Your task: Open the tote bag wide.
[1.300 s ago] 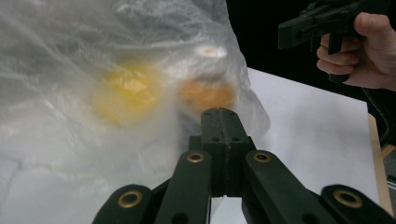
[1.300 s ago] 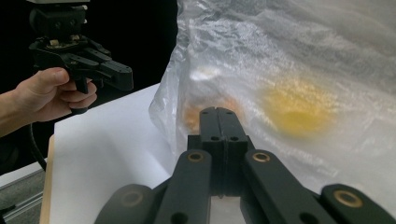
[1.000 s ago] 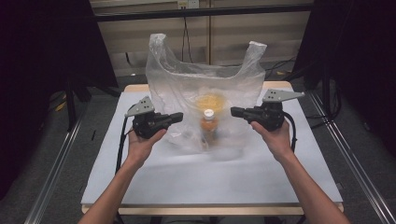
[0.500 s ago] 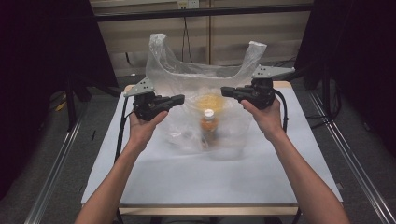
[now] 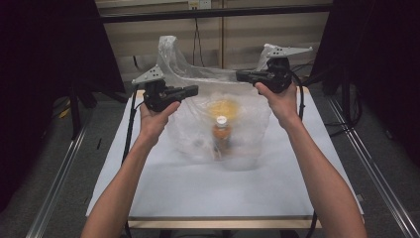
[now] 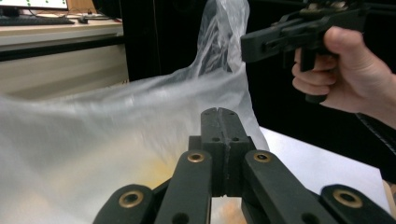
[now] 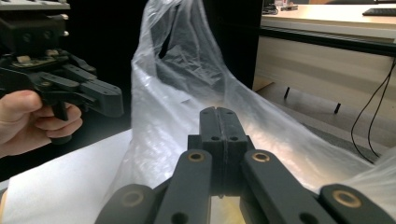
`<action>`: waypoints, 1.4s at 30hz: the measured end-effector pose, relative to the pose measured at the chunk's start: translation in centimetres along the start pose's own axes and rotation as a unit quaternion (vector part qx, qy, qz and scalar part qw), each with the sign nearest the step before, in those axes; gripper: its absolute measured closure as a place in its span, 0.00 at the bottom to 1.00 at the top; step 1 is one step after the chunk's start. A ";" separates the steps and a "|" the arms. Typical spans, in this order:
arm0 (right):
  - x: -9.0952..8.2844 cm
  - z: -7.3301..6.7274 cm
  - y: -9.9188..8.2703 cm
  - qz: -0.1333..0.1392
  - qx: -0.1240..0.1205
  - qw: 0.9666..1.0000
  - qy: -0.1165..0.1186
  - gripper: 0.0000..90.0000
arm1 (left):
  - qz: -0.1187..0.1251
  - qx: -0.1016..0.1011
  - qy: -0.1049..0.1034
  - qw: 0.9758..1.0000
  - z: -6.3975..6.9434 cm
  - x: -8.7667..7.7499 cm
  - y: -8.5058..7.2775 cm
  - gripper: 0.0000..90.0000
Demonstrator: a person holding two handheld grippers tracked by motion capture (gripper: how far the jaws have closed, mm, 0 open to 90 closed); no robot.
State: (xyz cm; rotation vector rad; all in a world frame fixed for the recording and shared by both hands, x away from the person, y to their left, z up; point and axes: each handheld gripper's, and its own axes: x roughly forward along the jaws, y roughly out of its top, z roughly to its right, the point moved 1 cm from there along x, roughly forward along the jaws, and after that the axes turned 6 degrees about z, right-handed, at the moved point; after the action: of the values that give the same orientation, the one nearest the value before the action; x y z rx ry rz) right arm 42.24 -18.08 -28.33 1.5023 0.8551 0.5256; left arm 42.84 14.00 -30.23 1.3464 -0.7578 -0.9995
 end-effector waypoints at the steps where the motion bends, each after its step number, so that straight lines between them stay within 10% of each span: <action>1: 0.2 0.2 0.2 -0.003 0.000 1.000 -0.001 1.00 | 0.001 -0.001 0.000 1.000 -0.2 0.1 0.4 1.00; 16: 2.6 1.2 1.5 -0.038 0.015 0.999 -0.007 1.00 | -0.012 -0.012 0.011 1.000 -3.3 3.3 4.5 1.00; 25: 4.1 1.1 -0.1 -0.088 0.006 0.996 -0.015 1.00 | -0.066 -0.013 0.010 0.998 -3.0 5.2 2.1 1.00; 42: 4.4 -0.7 -5.7 -0.125 0.013 0.991 0.047 1.00 | -0.138 0.003 -0.013 0.990 -1.2 4.9 -3.0 1.00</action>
State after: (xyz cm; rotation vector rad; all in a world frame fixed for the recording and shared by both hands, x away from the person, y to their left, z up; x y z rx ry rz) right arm 43.27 -14.51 -34.48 1.3765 1.1099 0.4029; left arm 45.49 10.17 -33.85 1.4725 -0.6042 -1.2348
